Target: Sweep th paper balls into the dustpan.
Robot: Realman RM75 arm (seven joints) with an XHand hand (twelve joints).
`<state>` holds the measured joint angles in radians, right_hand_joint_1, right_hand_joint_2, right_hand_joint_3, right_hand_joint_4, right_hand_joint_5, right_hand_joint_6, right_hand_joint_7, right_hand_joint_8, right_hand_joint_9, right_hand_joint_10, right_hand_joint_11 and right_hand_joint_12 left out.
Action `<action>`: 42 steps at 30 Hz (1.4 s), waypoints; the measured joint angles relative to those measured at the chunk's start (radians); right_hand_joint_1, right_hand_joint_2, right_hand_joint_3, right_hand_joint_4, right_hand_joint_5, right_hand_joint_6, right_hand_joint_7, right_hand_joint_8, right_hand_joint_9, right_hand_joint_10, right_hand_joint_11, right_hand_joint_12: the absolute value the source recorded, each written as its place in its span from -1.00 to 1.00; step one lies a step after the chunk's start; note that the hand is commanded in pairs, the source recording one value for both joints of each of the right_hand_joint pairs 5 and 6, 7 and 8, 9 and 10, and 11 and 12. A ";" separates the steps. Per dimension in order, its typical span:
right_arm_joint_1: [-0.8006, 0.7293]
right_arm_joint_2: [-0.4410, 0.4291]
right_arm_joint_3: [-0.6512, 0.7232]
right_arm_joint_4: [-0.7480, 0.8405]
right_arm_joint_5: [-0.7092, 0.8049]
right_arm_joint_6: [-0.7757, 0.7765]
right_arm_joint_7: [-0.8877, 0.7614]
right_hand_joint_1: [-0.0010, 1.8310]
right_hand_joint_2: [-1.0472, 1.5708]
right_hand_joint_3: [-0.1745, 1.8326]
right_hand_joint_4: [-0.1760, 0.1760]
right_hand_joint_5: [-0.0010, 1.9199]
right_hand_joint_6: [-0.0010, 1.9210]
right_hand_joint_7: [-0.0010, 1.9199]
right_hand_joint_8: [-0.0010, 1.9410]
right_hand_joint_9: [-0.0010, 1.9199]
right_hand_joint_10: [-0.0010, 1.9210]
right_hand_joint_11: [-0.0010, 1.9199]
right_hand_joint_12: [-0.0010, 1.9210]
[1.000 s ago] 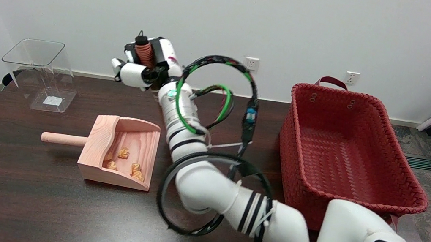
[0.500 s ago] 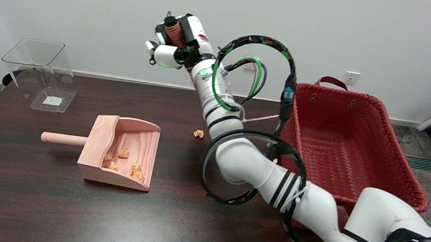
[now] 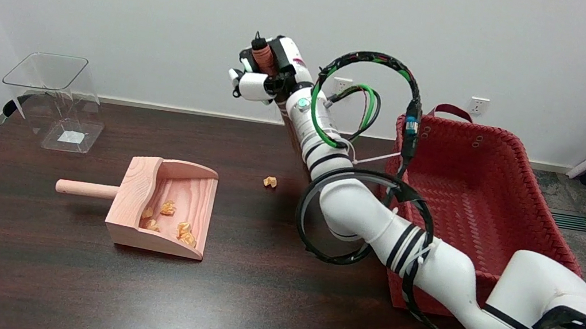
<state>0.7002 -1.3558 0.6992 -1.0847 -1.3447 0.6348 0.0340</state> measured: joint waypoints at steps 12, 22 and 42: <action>-0.014 -0.012 -0.010 0.075 0.037 -0.023 0.055 0.59 0.47 -0.05 0.00 1.00 1.00 1.00 0.98 1.00 1.00 1.00 1.00; -0.052 -0.042 -0.019 0.081 0.070 -0.028 0.074 0.59 0.46 -0.04 0.00 1.00 1.00 1.00 0.98 1.00 1.00 1.00 1.00; -0.115 -0.125 -0.062 0.013 0.088 0.015 0.084 0.59 0.45 -0.02 0.00 1.00 1.00 1.00 0.98 1.00 1.00 1.00 1.00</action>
<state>0.5854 -1.4809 0.6370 -1.0714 -1.2563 0.6494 0.1177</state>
